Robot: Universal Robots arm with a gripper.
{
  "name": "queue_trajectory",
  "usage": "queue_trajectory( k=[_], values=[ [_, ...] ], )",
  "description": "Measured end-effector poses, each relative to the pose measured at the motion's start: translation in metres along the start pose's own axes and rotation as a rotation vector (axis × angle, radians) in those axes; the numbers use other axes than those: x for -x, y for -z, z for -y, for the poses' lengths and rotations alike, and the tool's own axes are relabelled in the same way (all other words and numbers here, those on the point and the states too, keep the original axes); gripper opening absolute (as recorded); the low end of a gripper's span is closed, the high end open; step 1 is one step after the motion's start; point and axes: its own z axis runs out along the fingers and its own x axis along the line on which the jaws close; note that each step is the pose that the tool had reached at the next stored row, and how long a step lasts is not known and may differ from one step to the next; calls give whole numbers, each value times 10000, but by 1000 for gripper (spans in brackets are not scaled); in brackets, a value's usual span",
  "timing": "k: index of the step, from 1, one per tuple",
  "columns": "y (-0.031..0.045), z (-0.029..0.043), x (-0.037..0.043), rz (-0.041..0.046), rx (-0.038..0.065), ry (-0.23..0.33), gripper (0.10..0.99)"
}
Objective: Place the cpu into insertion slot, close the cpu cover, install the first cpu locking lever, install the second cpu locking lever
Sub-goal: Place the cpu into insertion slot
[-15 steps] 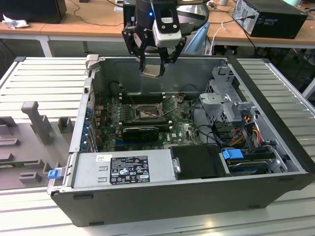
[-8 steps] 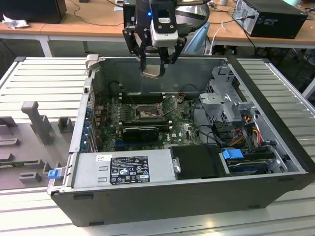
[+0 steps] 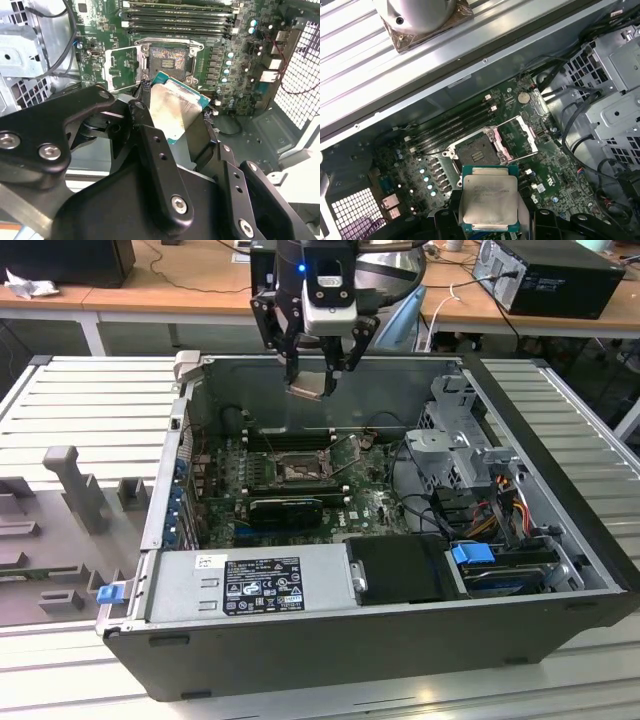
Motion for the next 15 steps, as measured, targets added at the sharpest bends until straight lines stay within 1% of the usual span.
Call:
queue_trajectory(
  k=[12, 15],
  values=[
    [-2, 0, 0, 65, 14, -753, 525],
    [-3, 0, 0, 90, 19, -1036, 525]
  ],
)
